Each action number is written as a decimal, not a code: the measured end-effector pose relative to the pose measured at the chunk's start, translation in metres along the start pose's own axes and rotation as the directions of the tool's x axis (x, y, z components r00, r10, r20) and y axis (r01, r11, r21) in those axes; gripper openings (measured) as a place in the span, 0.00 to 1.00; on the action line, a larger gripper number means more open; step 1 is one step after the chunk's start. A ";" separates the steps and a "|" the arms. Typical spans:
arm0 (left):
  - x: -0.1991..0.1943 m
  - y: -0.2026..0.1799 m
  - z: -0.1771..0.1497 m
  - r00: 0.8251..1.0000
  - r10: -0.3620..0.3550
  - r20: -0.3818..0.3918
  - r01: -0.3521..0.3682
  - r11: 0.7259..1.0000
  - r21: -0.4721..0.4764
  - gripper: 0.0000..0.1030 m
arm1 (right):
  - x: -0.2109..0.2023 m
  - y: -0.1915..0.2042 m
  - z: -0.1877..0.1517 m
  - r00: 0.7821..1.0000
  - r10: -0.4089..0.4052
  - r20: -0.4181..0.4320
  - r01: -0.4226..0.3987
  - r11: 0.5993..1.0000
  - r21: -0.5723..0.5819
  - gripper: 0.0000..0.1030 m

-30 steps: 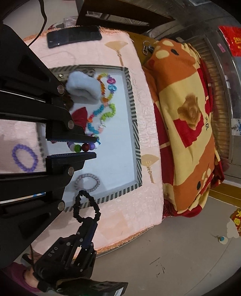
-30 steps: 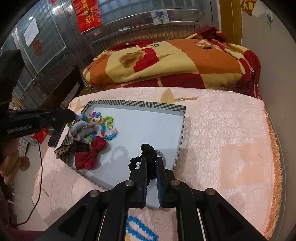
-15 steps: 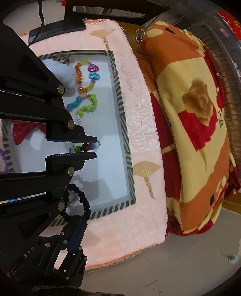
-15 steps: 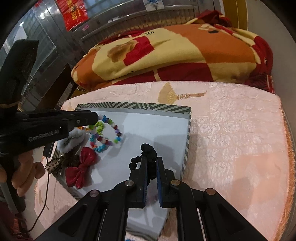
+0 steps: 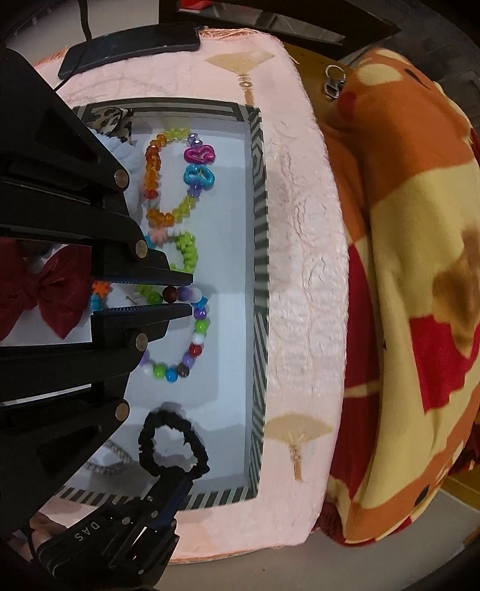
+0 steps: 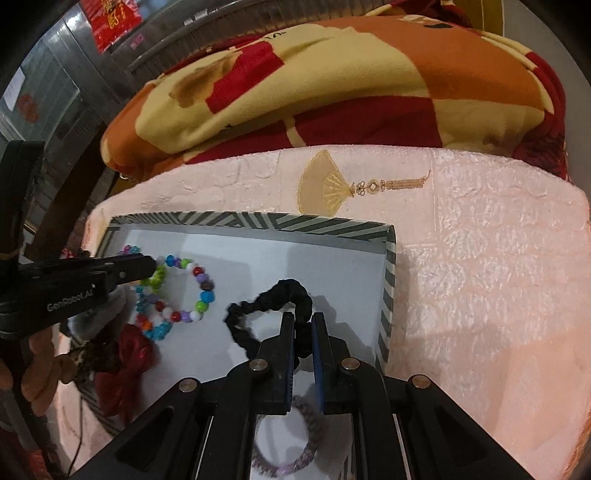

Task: Organize jewelry
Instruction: 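Open both tools to drop the bracelet and scrunchie into the tray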

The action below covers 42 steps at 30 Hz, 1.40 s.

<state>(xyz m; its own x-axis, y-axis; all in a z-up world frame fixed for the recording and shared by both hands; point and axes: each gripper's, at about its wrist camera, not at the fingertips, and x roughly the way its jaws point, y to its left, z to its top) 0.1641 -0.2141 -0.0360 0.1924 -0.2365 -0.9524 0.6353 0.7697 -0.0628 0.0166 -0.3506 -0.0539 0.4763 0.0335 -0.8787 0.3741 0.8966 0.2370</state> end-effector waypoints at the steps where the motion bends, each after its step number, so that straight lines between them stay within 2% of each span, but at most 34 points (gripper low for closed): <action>1: 0.001 0.001 0.000 1.000 0.003 0.001 -0.003 1.000 -0.003 0.08 | 0.001 0.000 0.001 1.000 -0.009 -0.001 0.009 1.000 -0.005 0.08; 8: 0.003 0.000 -0.002 1.000 0.007 0.011 -0.007 1.000 -0.025 0.08 | 0.006 0.001 0.002 0.998 -0.053 -0.017 0.053 0.998 -0.026 0.09; 9: 0.003 0.000 -0.002 1.000 0.006 0.012 -0.005 1.000 -0.031 0.08 | 0.005 0.001 0.001 0.999 -0.053 -0.012 0.053 0.998 -0.024 0.13; 11: 0.001 0.001 -0.002 1.000 -0.004 0.008 0.005 0.999 -0.048 0.10 | 0.002 -0.001 0.000 0.999 -0.048 -0.002 0.048 0.999 -0.014 0.29; 12: 0.000 0.003 -0.003 1.000 -0.010 0.007 0.010 0.999 -0.052 0.11 | -0.001 -0.003 0.000 0.999 -0.040 0.009 0.040 0.999 -0.005 0.32; 14: -0.003 0.003 -0.004 1.000 -0.017 0.007 0.018 0.998 -0.059 0.21 | -0.005 -0.004 -0.001 0.999 -0.031 0.014 0.031 1.000 0.001 0.32; 18: -0.016 0.011 -0.009 0.999 -0.045 0.016 0.046 0.995 -0.084 0.26 | -0.021 0.000 -0.004 0.999 -0.008 0.037 0.008 1.000 -0.004 0.32; 22: -0.041 0.019 -0.020 0.997 -0.054 0.047 0.059 0.992 -0.112 0.35 | -0.042 0.005 -0.010 0.998 0.005 0.068 -0.004 1.000 -0.015 0.33; 27: -0.066 0.029 -0.040 0.996 -0.001 0.084 0.013 0.990 -0.138 0.38 | -0.063 0.007 -0.023 0.996 0.007 0.092 -0.007 1.000 -0.001 0.34; 31: -0.082 0.034 -0.061 0.993 0.031 0.117 -0.012 0.987 -0.160 0.39 | -0.075 0.014 -0.034 0.994 -0.009 0.113 0.009 1.000 -0.002 0.39; 42: -0.098 0.022 -0.111 0.981 0.095 0.170 -0.066 0.984 -0.165 0.40 | -0.092 0.035 -0.072 0.993 -0.022 0.114 0.023 1.000 -0.004 0.40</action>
<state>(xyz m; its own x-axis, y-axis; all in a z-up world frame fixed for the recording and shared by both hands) 0.0765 -0.1080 0.0226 0.3763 -0.2600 -0.8893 0.4887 0.8711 -0.0479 -0.0711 -0.2907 0.0058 0.5556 -0.0368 -0.8306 0.3814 0.8990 0.2153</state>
